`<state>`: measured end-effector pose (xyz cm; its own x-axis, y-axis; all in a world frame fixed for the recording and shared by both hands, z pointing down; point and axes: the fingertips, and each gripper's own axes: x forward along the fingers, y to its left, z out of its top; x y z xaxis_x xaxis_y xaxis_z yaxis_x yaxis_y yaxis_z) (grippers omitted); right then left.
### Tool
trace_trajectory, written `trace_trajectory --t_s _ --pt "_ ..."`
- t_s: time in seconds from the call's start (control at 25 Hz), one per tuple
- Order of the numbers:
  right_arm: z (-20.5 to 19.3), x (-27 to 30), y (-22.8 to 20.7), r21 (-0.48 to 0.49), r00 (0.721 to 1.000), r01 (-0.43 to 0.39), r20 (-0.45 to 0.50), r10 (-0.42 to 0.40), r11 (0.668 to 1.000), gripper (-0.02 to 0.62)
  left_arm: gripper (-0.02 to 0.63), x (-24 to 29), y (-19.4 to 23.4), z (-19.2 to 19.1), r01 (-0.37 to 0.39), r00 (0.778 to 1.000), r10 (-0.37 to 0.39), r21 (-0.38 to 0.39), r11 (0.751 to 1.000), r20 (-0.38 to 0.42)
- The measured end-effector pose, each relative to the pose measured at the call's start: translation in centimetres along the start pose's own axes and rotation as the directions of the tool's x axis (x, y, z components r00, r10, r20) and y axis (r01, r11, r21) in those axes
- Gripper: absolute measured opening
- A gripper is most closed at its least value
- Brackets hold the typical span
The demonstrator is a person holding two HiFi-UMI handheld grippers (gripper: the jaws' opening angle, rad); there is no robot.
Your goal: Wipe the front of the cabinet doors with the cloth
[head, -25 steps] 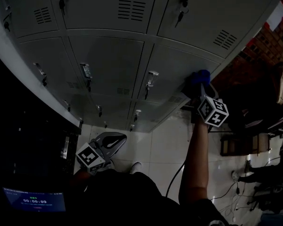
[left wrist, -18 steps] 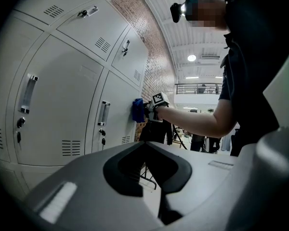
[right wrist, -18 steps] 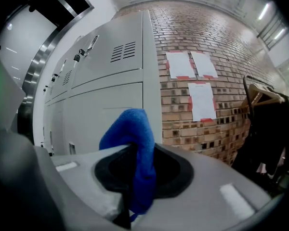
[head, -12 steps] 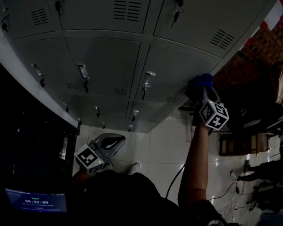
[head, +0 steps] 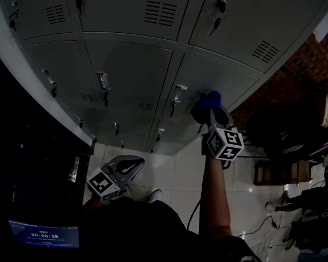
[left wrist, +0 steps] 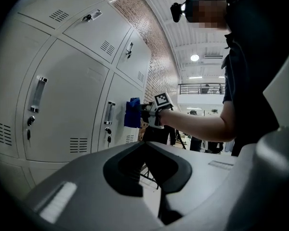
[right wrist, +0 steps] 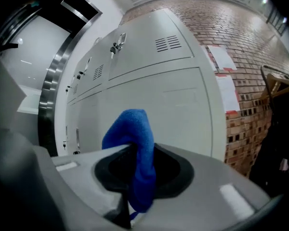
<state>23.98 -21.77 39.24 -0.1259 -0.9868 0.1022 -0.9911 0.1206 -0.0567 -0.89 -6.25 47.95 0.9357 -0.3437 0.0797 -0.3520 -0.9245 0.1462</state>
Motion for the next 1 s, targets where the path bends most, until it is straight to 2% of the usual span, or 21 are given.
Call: trace_trajectory --t_s 0.24,0.44,0.68,1.0 --pt "-0.8 3.0 6.1 -0.014 0.994 -0.109 -0.013 0.109 0.994 0.067 0.0 -1.4 0.4 -0.2 -0.033 0.999 0.033 -0.01 0.999 0.003" --pt "-1.7 5.1 9.0 -0.016 0.987 -0.155 -0.037 0.155 0.988 0.067 0.0 -2.8 1.1 -0.3 -0.063 0.998 0.064 -0.019 0.998 0.007" --pt "-2.8 7.4 10.2 -0.028 0.984 -0.167 -0.068 0.165 0.986 0.067 0.0 -4.0 1.8 -1.2 -0.092 0.996 0.092 -0.031 0.995 -0.003" --pt "-2.8 7.4 9.5 -0.029 0.984 -0.167 -0.07 0.164 0.986 0.067 0.0 -3.6 1.8 -1.6 -0.079 0.997 0.079 -0.039 0.996 -0.005"
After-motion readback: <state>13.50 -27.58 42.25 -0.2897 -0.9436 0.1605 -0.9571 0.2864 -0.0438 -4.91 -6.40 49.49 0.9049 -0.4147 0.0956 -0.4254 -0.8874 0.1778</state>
